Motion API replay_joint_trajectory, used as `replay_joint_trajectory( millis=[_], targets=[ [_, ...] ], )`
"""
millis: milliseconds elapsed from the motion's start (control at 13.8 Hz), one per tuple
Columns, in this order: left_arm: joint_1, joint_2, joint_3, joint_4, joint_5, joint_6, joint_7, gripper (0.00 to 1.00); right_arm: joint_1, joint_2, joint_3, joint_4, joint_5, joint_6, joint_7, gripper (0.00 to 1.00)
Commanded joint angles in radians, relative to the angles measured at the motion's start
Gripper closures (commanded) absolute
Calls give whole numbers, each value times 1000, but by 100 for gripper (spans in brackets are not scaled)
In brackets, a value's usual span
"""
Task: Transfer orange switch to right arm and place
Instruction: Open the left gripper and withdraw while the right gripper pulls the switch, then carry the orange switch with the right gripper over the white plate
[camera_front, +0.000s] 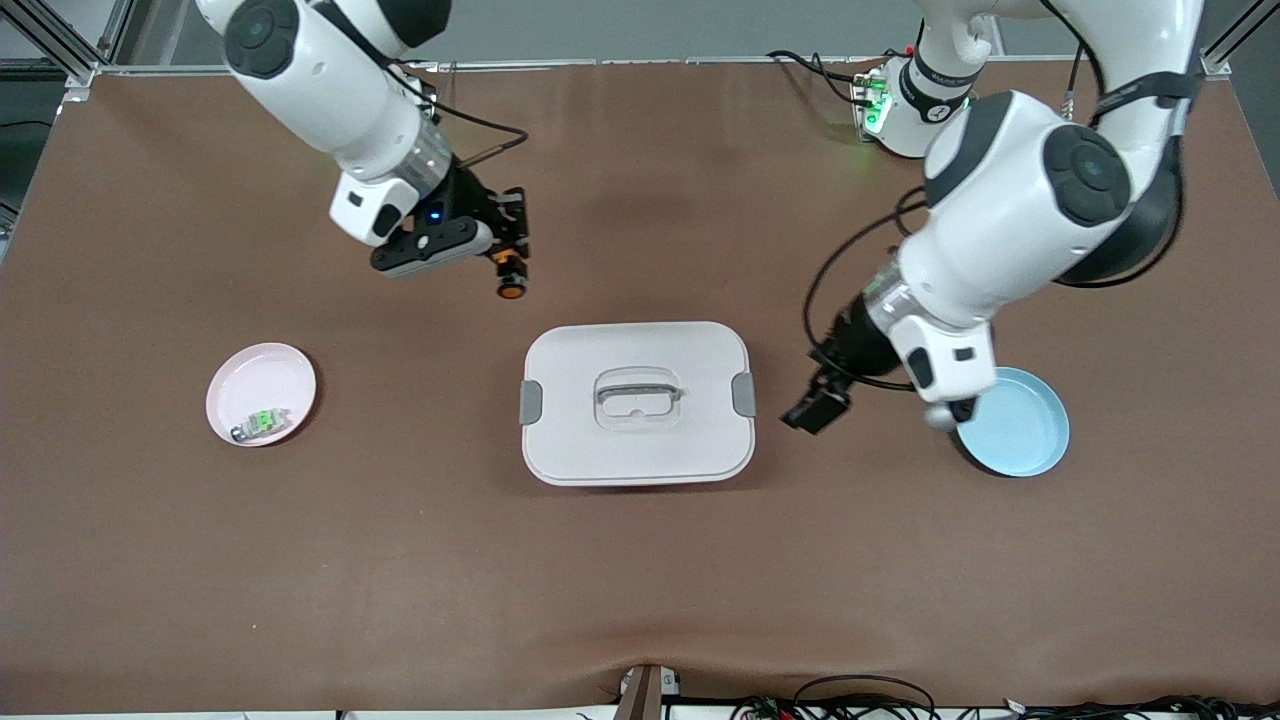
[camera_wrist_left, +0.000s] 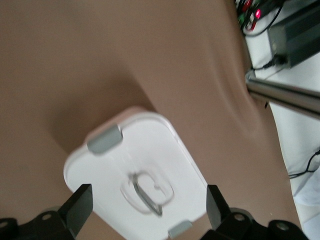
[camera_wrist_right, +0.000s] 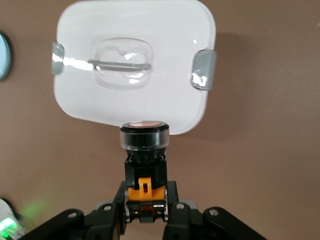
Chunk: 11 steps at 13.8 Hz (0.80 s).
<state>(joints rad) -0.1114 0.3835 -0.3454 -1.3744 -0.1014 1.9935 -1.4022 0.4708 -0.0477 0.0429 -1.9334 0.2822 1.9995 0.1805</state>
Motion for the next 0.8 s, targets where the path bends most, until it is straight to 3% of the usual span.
replay_joint_trajectory(
  millis=[0,145,362,725],
  targets=[
    [90,-35,0,-9,48,-92,179,0,-104,-43,14,-19,-116,-71,-282,100],
    [171,-40,-4,-8,153,-192,326,0,-161,-49,14,-19,-216,-97,-465,100],
    [238,-58,-1,-9,256,-239,492,0,-269,-43,14,-21,-274,-100,-746,100],
    [327,-89,-1,-8,263,-283,811,0,-437,-37,14,-18,-354,-68,-1093,100]
  ],
)
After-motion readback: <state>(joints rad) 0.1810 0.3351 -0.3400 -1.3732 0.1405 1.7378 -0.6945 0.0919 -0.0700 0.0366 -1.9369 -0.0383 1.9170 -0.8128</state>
